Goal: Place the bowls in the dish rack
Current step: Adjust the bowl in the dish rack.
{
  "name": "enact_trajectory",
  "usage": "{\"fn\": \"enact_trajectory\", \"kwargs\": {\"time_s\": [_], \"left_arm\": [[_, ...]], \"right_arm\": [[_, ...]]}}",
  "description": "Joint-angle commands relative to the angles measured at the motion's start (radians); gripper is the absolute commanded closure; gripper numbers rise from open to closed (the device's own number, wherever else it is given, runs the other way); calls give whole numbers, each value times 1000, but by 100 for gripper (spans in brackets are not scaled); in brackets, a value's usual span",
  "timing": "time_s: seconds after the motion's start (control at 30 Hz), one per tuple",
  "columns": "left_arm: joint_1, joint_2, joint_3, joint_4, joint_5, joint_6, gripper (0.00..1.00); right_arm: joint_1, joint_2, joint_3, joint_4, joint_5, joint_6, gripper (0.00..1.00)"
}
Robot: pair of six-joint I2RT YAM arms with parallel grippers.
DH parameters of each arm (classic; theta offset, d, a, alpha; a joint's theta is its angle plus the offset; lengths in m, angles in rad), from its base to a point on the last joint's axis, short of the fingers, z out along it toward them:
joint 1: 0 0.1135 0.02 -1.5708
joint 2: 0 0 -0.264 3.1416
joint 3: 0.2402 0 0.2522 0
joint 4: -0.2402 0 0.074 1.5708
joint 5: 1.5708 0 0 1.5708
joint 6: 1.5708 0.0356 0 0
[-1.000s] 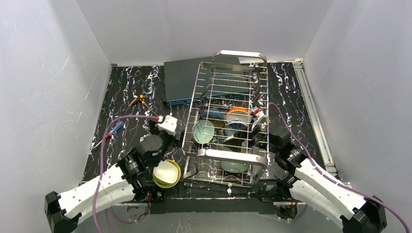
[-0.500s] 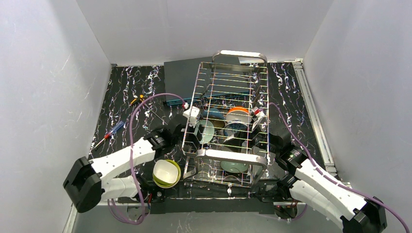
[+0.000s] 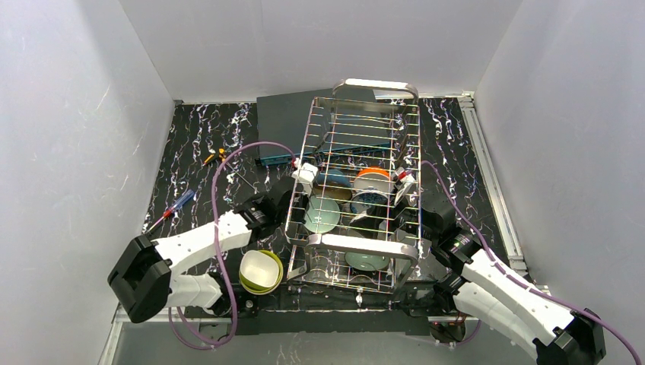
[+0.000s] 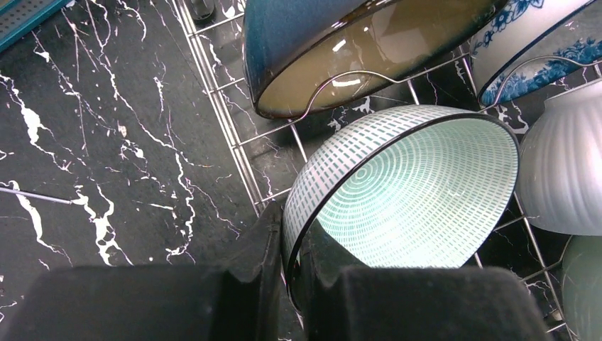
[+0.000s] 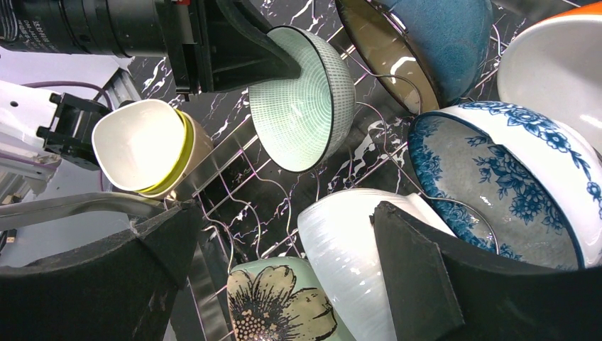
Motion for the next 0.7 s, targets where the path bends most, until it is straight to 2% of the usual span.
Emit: {"fn": "enact_trajectory", "kwargs": {"time_s": [0.0,0.2,0.43,0.67], "left_arm": [[2,-86,-37,108,-9,21,100],[0,-134,-106,249,4,68,100],[-30,-161,-283,692,-18,233,100],[-86,-34,-365,1080,-79,428,100]], "right_arm": [[-13,-54,57,170,53,-42,1],[-13,-54,53,178,56,-36,1],[-13,-51,52,184,55,-26,1],[-13,-58,49,180,60,-26,1]]}}
